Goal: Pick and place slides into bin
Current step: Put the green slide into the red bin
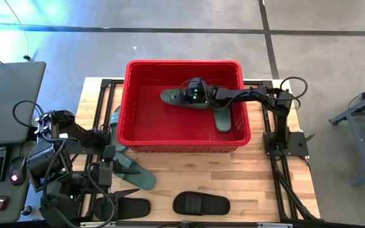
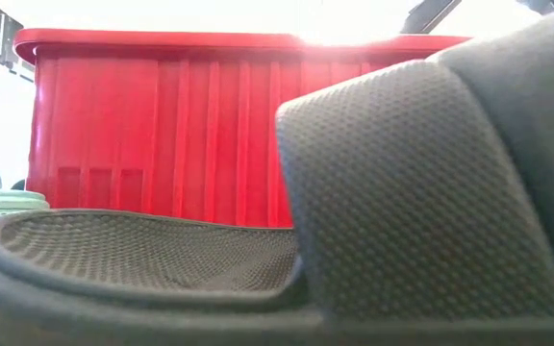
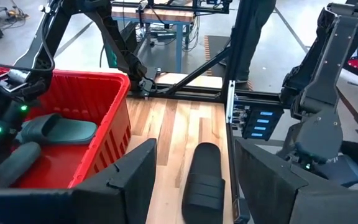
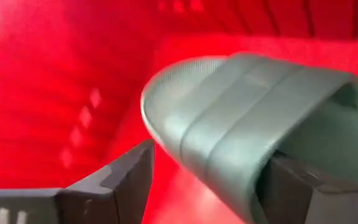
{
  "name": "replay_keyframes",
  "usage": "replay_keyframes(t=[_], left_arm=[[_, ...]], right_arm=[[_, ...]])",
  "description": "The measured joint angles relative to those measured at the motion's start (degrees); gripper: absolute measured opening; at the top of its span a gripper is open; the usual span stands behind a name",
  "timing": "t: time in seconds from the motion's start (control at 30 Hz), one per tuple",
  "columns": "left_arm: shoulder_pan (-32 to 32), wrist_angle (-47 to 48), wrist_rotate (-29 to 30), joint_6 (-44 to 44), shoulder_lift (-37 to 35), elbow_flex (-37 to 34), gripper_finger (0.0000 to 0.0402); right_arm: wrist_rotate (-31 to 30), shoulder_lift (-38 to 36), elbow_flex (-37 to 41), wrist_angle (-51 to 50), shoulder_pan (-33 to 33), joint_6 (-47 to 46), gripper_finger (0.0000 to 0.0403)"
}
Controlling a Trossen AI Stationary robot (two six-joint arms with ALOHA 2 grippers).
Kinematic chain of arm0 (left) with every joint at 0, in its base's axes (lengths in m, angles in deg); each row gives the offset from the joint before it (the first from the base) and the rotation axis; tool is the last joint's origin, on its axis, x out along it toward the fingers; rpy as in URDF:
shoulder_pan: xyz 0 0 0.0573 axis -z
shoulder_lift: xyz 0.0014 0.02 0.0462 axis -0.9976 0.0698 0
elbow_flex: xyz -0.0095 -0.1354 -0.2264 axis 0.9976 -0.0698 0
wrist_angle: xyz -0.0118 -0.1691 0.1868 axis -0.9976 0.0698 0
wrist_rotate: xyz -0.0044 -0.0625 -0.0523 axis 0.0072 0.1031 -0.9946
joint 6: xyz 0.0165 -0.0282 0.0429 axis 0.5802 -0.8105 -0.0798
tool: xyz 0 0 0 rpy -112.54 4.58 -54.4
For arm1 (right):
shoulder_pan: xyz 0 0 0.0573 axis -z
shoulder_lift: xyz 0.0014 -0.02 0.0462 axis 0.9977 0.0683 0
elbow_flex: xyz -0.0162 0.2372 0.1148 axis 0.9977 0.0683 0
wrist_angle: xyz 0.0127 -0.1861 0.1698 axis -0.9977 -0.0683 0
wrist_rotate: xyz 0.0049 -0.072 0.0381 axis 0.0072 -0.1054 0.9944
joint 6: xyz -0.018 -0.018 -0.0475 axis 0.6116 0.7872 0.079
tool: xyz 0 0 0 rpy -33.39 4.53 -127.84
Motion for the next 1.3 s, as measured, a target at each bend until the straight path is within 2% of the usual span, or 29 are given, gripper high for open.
replay_keyframes(t=[0.13,0.27,0.33,0.4,0.57,0.7,0.77,0.83,1.0,1.13,1.23,1.3], left_arm=[[-0.03,0.03,0.02,0.18,0.01,0.00,0.0200],[-0.03,0.05,0.02,0.22,0.02,0.00,0.0200],[-0.03,0.07,0.07,0.25,0.02,0.00,0.0200],[-0.03,0.10,0.20,0.33,0.02,0.00,0.0200],[-0.03,0.18,0.17,0.33,0.02,0.00,0.0200],[-0.01,0.71,-0.07,0.35,0.04,0.00,0.0200],[-0.01,1.17,-1.45,0.35,0.04,0.00,0.0200],[-0.01,1.72,-2.75,0.33,0.04,0.00,0.0200],[-0.01,2.07,-5.18,0.35,0.04,-0.01,0.0200],[0.02,2.13,-6.15,1.52,0.04,-0.02,0.0200],[0.02,2.26,-11.87,1.75,0.04,-0.02,0.0200],[0.04,2.30,-15.78,1.85,0.07,-0.10,0.0200]], right_arm=[[0.47,0.00,0.00,-5.21,-0.18,4.84,0.0239],[-4.54,-0.09,0.00,-6.29,0.20,9.69,0.0238],[-7.02,-0.15,0.00,-5.33,0.26,7.82,0.0238],[-6.04,-0.15,0.00,-3.51,0.17,1.20,0.0238],[4.07,-0.40,0.00,2.58,0.78,-11.14,0.0238],[18.84,-1.31,0.00,11.55,-0.61,-12.02,0.0238],[26.47,-2.50,0.00,16.01,-3.07,-11.37,0.0238],[30.72,-4.36,0.00,20.78,-5.59,-11.89,0.0238],[31.82,-9.48,-0.09,32.70,-13.70,-13.96,0.0238],[34.45,-11.76,-0.09,30.81,-23.56,-14.81,0.0238],[35.58,-12.02,-0.04,29.68,-31.88,-14.89,0.0238],[32.78,-11.95,-0.04,26.79,-37.09,-13.94,0.0238]])
